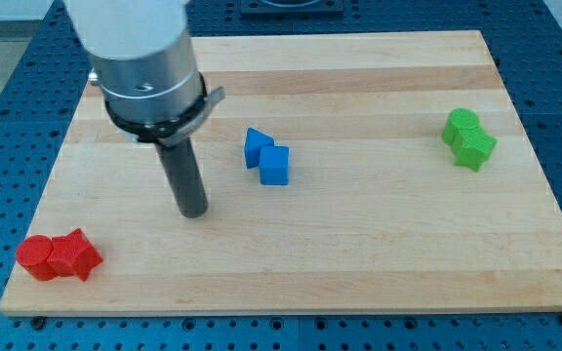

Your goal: Slide the blue cube right and down a bit

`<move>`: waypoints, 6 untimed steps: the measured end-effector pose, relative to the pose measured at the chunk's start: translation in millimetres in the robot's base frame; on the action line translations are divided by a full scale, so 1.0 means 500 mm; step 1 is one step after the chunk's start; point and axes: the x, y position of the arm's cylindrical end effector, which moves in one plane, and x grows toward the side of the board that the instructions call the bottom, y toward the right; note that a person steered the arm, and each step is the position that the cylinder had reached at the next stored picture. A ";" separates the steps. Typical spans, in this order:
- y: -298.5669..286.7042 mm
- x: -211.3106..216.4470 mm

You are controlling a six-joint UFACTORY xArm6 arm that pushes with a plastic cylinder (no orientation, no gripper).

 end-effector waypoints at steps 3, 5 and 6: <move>0.028 -0.080; 0.245 -0.122; 0.333 -0.122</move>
